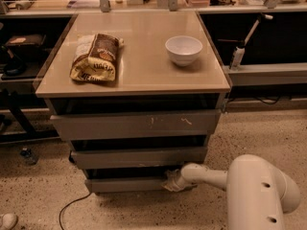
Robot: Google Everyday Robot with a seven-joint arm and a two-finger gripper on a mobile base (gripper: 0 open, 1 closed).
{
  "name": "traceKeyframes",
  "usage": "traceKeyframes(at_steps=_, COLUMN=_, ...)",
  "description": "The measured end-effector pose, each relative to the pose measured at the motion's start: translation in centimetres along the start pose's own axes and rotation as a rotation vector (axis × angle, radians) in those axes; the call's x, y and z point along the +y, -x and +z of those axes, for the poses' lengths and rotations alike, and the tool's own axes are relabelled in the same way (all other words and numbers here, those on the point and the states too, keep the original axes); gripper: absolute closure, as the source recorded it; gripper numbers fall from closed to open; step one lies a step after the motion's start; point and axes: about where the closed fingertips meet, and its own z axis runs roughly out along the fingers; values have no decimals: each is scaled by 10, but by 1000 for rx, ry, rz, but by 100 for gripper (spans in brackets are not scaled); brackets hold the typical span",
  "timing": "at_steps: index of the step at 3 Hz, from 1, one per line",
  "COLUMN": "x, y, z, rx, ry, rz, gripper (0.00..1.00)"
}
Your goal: Open bottom drawer
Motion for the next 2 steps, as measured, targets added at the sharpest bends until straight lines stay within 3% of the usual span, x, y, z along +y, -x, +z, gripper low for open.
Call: traceKeyframes(at_steps=2, x=-2, y=5, z=-12, rx=0, ry=0, rz=0, gripper=100)
